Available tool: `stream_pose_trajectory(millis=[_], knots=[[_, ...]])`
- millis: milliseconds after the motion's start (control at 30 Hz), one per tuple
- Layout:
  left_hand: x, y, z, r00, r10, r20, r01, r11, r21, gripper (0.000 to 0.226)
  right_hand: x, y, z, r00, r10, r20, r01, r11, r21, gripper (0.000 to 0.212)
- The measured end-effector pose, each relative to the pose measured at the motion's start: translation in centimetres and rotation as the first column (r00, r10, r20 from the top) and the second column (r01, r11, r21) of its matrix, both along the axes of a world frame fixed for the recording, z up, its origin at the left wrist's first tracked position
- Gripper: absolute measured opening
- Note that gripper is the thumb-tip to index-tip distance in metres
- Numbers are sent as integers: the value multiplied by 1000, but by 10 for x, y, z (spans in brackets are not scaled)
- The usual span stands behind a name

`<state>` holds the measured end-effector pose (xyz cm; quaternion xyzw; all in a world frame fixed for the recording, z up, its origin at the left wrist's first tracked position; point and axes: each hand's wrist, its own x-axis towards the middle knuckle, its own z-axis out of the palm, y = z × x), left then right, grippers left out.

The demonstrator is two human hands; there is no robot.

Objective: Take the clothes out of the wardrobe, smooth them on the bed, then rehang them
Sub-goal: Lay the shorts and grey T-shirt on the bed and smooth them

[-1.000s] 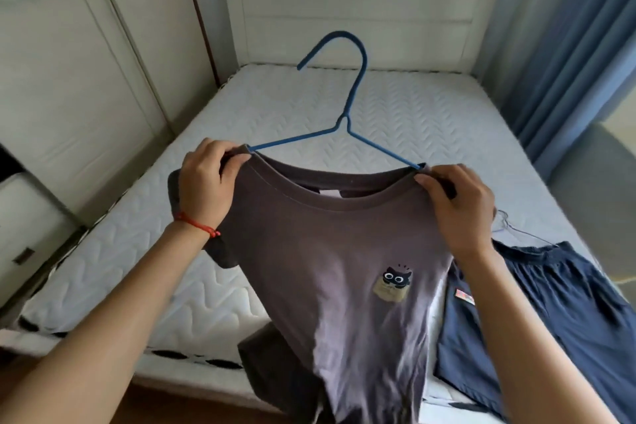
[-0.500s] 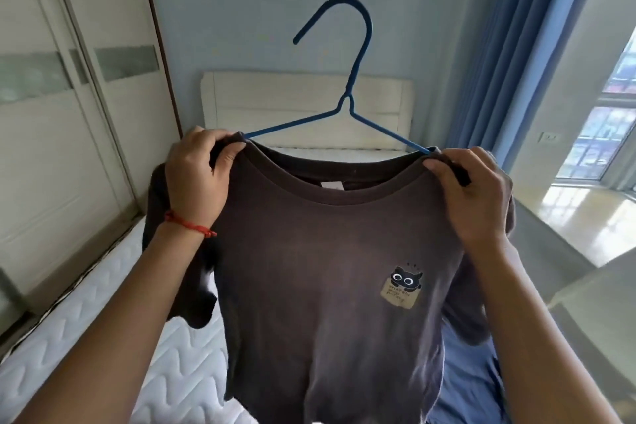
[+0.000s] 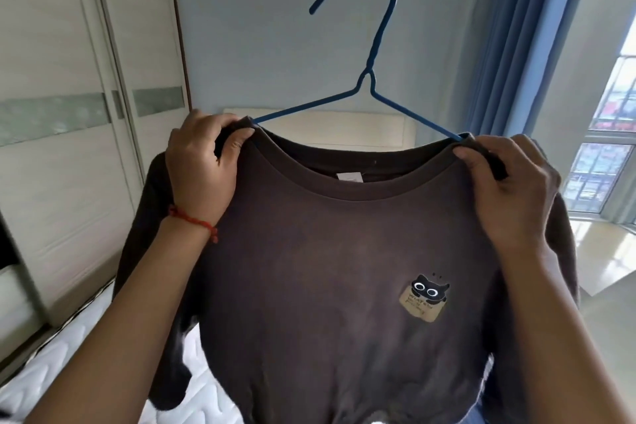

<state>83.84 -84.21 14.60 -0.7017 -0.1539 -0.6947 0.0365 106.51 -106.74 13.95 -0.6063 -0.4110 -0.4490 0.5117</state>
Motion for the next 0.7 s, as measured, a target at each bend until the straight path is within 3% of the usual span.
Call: stream_pose_trajectory(millis=[300,467,700], knots=[[48,36,-77,976,-53,-213,17,986,-169,29,41,24,-72,972,-3,-233,-47,977,-210,19],[89,71,-153,931,-148,-333,22,934,-355,23,76,54,-136,901,-84,-426,-99,915,-390,20],[162,139,-251,865,-225,-448,-44,856,-515,17,150,120,-225,793,-209,-572,-186,811,-554,23]])
